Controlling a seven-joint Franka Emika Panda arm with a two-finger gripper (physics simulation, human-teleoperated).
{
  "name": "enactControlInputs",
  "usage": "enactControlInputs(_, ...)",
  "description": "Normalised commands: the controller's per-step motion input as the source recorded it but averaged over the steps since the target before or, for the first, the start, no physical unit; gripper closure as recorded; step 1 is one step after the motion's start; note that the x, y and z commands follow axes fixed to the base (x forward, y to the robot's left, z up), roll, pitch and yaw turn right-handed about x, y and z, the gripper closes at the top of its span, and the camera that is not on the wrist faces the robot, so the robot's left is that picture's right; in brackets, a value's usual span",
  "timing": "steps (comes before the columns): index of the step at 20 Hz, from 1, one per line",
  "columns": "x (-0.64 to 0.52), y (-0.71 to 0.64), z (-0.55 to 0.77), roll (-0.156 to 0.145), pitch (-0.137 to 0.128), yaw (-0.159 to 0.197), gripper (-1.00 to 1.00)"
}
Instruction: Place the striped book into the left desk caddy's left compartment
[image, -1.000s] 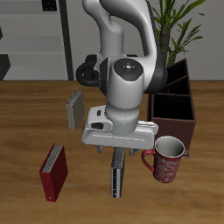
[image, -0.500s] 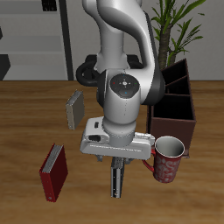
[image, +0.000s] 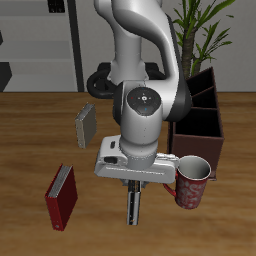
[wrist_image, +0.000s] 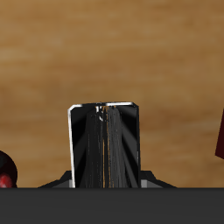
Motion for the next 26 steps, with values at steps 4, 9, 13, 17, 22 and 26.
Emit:
enactControlInputs(4,-0.14,0.02,0.26,0.015,-0.035,-0.001,1.0)
enactControlInputs(9,-0.25,-0.04,0.48,0.003,-0.061,0.012,1.0)
enactControlInputs(13,-0.36,-0.18,0.75,-0.031,-0.106,0.017,1.0)
enactControlInputs(17,-0.42,-0.38,0.83,-0.064,-0.098,-0.034,1.0)
enactControlInputs(22,-0.53,-0.27,0.7,-0.048,-0.075,-0.074,1.0)
enactControlInputs(26,-0.6,-0.03,0.57,-0.03,-0.065,-0.061,1.0)
